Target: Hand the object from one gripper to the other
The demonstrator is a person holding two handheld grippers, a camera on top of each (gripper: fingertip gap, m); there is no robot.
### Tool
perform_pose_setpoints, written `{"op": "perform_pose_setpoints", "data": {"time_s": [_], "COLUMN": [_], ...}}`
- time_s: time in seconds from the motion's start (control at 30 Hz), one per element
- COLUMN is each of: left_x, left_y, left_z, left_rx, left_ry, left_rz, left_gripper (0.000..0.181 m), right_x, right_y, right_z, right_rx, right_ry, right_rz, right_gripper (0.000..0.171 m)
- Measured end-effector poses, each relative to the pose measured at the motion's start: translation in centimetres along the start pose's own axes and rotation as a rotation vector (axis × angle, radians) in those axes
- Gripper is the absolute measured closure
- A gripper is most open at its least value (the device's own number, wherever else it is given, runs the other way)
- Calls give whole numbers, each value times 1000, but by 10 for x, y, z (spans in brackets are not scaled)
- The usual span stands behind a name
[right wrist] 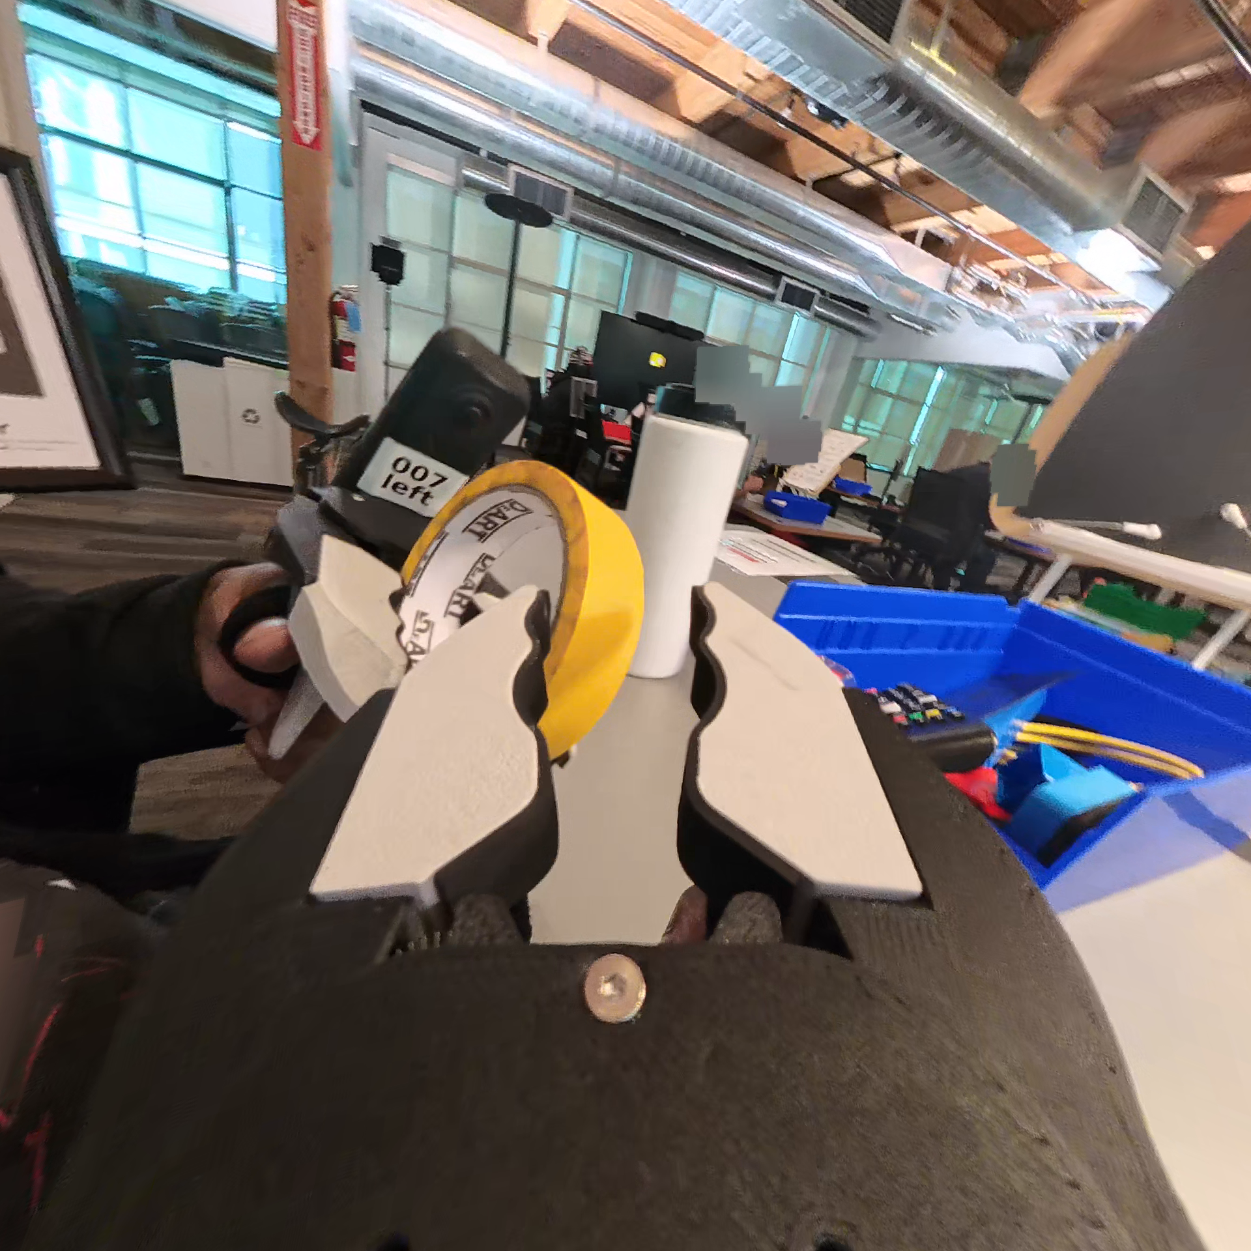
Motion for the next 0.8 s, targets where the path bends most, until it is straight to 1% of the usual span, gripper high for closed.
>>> {"op": "perform_pose_setpoints", "data": {"time_s": [0.07, 0.1, 0.17, 0.23, 0.3, 0.37, 0.4, 0.47, 0.53, 0.6, 0.67, 0.8], "left_x": [5, 8, 14, 17, 21, 22, 21, 17, 11, 6, 2, -3], "left_y": [6, 11, 20, 26, 30, 31, 30, 26, 22, 19, 16, 10], "left_z": [-7, -11, -18, -22, -22, -21, -21, -23, -24, -26, -27, -26], "left_rx": [52, 93, 205, 304, 380, 443, 465, 484, 487, 503, 514, 520], "left_ry": [-20, -54, -163, -296, -426, -518, -518, -457, -403, -380, -369, -402], "left_rz": [30, 39, 33, -5, -32, -69, -89, -110, -121, -140, -161, -211], "left_gripper": [124, 124, 124, 124, 124, 123, 123, 124, 124, 124, 123, 124], "right_x": [1, 2, 6, 14, 23, 27, 29, 28, 23, 15, 10, 8], "right_y": [-2, -3, -3, -2, 0, 1, 1, 1, -1, -5, -9, -14], "right_z": [9, 14, 19, 14, 4, -2, -3, -8, -11, -16, -21, -25], "right_rx": [-51, -86, -145, -149, -145, -183, -217, -281, -341, -377, -392, -408], "right_ry": [-70, -107, -156, -122, -8, 172, 281, 514, 739, 920, 1013, 1015], "right_rz": [-47, -75, -137, -153, -144, -142, -138, -138, -168, -205, -218, -190], "right_gripper": [130, 133, 137, 137, 137, 135, 134, 134, 135, 135, 134, 135]}}
Point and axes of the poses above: each gripper's, where its closed fingertips meet, y back along the fingers, x out of its top, z = x × y across the jaws, the point moved 3 cm from there along y, back along the fingers, and after that the axes turned 13 degrees about -x, right-handed, at the moved point
